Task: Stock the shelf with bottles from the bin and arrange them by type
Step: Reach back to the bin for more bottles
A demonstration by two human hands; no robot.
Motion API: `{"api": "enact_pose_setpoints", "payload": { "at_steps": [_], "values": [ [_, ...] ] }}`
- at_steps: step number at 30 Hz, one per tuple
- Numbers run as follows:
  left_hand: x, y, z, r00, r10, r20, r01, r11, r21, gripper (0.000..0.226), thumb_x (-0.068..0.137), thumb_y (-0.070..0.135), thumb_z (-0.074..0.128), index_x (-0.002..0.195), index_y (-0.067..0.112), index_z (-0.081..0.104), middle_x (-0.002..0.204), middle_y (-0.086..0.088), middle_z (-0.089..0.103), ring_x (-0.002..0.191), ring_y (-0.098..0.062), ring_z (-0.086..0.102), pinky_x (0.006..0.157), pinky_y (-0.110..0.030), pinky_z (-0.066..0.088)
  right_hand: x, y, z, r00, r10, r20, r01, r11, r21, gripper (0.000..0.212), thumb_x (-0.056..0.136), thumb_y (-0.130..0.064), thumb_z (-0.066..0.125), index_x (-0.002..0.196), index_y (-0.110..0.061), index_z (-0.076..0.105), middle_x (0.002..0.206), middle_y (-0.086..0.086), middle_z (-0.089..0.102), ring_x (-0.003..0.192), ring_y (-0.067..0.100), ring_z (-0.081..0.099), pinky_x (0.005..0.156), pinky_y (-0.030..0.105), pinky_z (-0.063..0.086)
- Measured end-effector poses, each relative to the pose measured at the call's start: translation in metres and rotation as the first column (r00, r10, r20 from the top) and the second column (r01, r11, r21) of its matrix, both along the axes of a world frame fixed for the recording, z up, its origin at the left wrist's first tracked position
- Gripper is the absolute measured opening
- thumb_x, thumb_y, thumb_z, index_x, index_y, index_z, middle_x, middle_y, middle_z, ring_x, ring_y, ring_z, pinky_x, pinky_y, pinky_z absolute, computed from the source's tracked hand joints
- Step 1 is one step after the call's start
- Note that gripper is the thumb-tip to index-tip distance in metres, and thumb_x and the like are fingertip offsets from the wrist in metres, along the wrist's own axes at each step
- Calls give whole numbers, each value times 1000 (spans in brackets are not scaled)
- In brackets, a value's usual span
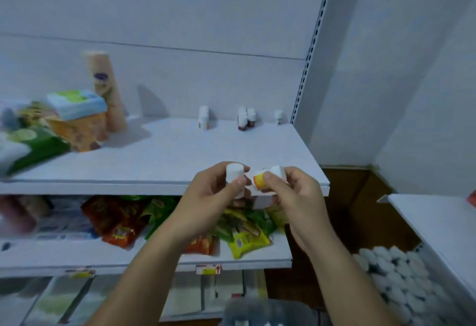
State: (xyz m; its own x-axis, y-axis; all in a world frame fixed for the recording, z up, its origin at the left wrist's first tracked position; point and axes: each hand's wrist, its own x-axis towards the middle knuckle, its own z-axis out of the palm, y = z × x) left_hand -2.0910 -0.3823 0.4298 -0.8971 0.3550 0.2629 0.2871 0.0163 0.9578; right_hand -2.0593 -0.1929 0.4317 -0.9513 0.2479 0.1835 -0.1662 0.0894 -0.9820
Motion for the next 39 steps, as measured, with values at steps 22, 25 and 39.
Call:
{"api": "enact_pose_setpoints", "payload": {
  "at_steps": [22,25,39],
  "values": [
    [-245,-78,-48,896,432,-101,-443,870,-217,15,104,28,60,115,25,70,100,10,73,89,-7,66,75,-23,47,-292,-107,-41,978,-117,172,30,897,440,24,78,-35,87,78,-21,67,71,-4,70,65,14,66,58,22,44],
    [-246,-81,-51,891,444,-91,-453,875,-172,12,102,28,62,108,23,71,94,10,72,82,-1,64,73,-20,43,-308,-115,-42,972,-128,196,23,886,464,22,74,-26,88,79,-19,69,78,-2,73,73,18,71,65,27,52],
    [-249,-78,-52,900,422,-109,-433,895,-109,10,102,32,67,104,25,75,93,13,76,87,4,68,72,-7,47,-323,-129,-40,970,-190,152,110,899,423,18,74,-16,87,70,-21,71,75,1,76,77,21,75,75,35,58]
  ]
}}
